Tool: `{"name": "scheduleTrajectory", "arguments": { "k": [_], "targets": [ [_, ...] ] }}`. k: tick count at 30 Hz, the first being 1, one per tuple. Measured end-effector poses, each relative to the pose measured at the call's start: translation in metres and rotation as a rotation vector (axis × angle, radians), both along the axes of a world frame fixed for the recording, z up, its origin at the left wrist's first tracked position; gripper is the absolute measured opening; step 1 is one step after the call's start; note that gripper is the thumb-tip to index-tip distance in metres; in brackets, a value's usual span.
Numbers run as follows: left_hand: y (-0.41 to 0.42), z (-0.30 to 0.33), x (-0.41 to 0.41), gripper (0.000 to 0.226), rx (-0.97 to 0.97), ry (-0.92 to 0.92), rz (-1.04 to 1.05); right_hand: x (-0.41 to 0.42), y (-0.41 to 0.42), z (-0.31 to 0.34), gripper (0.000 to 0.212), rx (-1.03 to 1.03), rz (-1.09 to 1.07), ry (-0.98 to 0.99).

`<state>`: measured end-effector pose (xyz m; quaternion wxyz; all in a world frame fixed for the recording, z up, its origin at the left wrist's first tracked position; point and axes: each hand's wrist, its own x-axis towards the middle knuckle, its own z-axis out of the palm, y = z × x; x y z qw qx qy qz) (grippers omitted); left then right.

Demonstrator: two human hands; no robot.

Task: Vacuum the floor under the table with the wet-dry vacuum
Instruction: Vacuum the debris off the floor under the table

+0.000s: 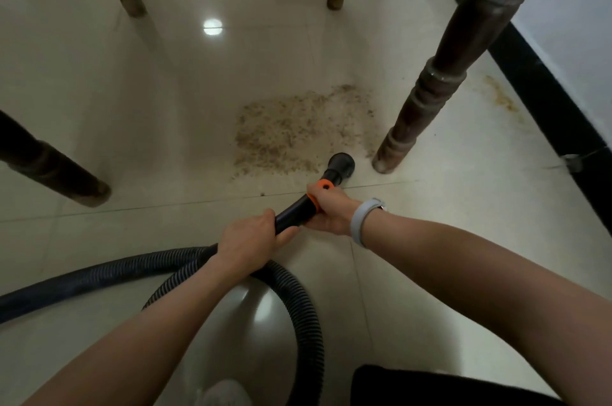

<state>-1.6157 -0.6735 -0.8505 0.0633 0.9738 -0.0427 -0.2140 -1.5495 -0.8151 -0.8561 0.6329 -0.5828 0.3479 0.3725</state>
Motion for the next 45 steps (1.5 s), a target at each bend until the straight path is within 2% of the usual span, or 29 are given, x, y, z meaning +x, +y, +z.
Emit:
{"name": "scheduleTrajectory", "arguments": {
  "k": [5, 9, 14, 25, 34, 38, 45],
  "targets": [
    [0.017, -0.002, -0.010, 0.043, -0.006, 0.004, 0.052, -0.006, 0.024, 0.007, 0.018, -0.062, 0.077, -0.010],
    [0.040, -0.003, -0.015, 0.041, -0.054, 0.015, 0.120, -0.008, 0.046, 0.007, 0.020, -0.045, 0.140, -0.033],
    [0.056, -0.007, -0.029, 0.042, -0.019, -0.012, 0.200, -0.013, 0.063, -0.002, 0.019, -0.015, 0.189, -0.022],
    [0.068, 0.000, -0.036, 0.047, -0.018, 0.010, 0.258, -0.020, 0.076, -0.012, 0.014, 0.081, 0.142, -0.033],
    [0.093, 0.007, -0.056, 0.042, -0.069, -0.016, 0.416, -0.026, 0.113, -0.009, 0.009, 0.176, 0.191, -0.024],
    [0.107, 0.004, -0.061, 0.043, -0.105, -0.030, 0.485, -0.024, 0.131, -0.011, 0.025, 0.165, 0.204, -0.040],
    [0.136, -0.006, -0.075, 0.048, -0.140, -0.043, 0.646, -0.028, 0.167, -0.009, 0.023, 0.234, 0.249, -0.007]
  ]
}}
